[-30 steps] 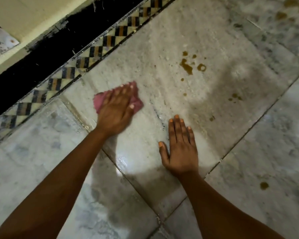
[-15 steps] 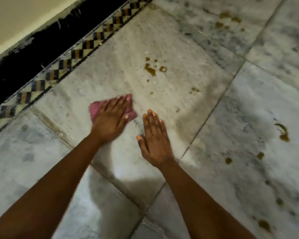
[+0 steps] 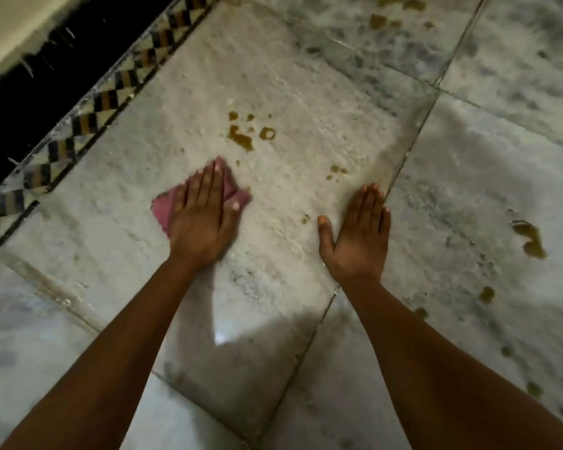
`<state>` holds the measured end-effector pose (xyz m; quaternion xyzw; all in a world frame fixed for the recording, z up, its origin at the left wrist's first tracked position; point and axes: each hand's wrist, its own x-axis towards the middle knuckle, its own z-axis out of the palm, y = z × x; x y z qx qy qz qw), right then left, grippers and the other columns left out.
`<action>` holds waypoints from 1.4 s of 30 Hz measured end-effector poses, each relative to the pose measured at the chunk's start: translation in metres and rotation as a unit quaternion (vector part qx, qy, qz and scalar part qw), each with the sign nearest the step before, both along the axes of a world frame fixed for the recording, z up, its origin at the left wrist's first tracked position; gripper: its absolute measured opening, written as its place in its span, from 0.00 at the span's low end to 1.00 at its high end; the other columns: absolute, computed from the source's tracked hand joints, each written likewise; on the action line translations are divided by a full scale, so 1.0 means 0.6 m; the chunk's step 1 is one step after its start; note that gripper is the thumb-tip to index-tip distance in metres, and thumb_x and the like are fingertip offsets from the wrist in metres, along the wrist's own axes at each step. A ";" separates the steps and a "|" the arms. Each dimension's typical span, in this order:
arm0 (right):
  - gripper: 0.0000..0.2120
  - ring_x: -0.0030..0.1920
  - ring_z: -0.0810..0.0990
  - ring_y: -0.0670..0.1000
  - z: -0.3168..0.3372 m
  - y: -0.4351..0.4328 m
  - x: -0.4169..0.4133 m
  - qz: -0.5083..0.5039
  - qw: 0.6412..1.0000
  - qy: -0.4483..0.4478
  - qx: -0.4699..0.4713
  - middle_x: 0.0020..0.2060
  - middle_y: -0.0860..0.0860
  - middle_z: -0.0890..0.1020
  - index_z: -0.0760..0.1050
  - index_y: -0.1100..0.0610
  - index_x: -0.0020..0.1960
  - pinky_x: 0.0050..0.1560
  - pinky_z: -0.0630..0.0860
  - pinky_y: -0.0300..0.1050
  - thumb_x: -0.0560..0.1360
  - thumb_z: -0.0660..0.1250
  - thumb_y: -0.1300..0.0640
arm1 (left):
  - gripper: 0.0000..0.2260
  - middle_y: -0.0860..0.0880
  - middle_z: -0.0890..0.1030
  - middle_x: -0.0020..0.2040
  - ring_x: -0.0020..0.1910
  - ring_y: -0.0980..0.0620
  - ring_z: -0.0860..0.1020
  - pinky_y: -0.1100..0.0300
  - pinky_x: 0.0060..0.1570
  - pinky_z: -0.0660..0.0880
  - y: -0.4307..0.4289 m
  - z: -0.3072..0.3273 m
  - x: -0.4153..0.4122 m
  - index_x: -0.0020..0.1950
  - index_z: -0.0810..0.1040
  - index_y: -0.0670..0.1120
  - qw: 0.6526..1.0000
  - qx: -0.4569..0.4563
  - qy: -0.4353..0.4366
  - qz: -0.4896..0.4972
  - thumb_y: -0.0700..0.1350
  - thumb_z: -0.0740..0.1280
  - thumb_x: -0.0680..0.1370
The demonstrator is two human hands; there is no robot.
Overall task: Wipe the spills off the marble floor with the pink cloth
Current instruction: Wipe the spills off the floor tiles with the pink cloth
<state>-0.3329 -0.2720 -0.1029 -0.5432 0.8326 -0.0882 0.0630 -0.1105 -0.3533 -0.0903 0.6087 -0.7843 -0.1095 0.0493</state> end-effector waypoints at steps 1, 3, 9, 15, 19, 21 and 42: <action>0.40 0.76 0.49 0.58 0.000 0.004 0.002 0.001 1.000 0.006 -0.008 0.76 0.62 0.51 0.47 0.66 0.76 0.75 0.41 0.49 0.76 0.43 0.37 | 0.28 0.45 0.55 0.77 0.76 0.48 0.54 0.51 0.73 0.46 0.015 0.000 0.018 0.77 0.49 0.46 1.000 -0.004 -0.008 -0.003 0.56 0.46 0.80; 0.39 0.76 0.51 0.59 0.001 0.004 0.002 -0.007 1.000 0.001 -0.006 0.75 0.63 0.53 0.49 0.66 0.75 0.74 0.43 0.50 0.77 0.45 0.38 | 0.28 0.43 0.57 0.76 0.76 0.47 0.55 0.49 0.74 0.49 -0.012 0.000 0.039 0.77 0.50 0.44 0.999 -0.001 -0.021 0.030 0.56 0.46 0.80; 0.39 0.76 0.47 0.58 0.004 0.002 0.002 -0.005 1.000 -0.007 0.000 0.76 0.62 0.50 0.46 0.65 0.76 0.75 0.42 0.51 0.76 0.46 0.39 | 0.25 0.49 0.50 0.78 0.76 0.49 0.49 0.50 0.73 0.44 -0.243 0.003 -0.031 0.77 0.48 0.47 0.990 0.020 -0.022 0.137 0.52 0.45 0.82; 0.38 0.76 0.51 0.58 0.009 0.003 0.003 -0.009 1.000 -0.001 -0.005 0.76 0.62 0.52 0.48 0.65 0.76 0.75 0.44 0.51 0.77 0.47 0.39 | 0.23 0.50 0.53 0.78 0.76 0.50 0.51 0.52 0.73 0.46 -0.230 0.005 -0.143 0.77 0.50 0.51 0.993 0.065 0.023 -0.097 0.49 0.44 0.81; 0.38 0.76 0.52 0.59 0.006 0.001 0.003 -0.012 1.000 0.000 -0.005 0.75 0.62 0.54 0.48 0.66 0.75 0.74 0.44 0.51 0.77 0.47 0.40 | 0.26 0.52 0.54 0.77 0.75 0.52 0.53 0.53 0.72 0.47 -0.134 0.009 -0.050 0.77 0.51 0.52 0.973 0.033 0.002 -0.228 0.57 0.42 0.78; 0.38 0.76 0.52 0.59 0.004 0.001 0.003 -0.011 1.000 -0.002 -0.005 0.75 0.62 0.53 0.48 0.66 0.76 0.74 0.44 0.51 0.77 0.48 0.40 | 0.27 0.50 0.56 0.77 0.75 0.49 0.56 0.51 0.71 0.49 -0.147 0.008 -0.002 0.77 0.52 0.51 0.982 0.007 -0.034 -0.183 0.57 0.43 0.78; 0.38 0.76 0.52 0.59 0.001 0.002 0.003 -0.007 1.000 -0.006 -0.011 0.75 0.62 0.54 0.48 0.66 0.76 0.74 0.44 0.51 0.77 0.46 0.39 | 0.27 0.47 0.55 0.77 0.76 0.47 0.54 0.48 0.72 0.50 -0.139 -0.002 0.042 0.77 0.50 0.48 0.998 -0.011 -0.060 -0.020 0.56 0.43 0.79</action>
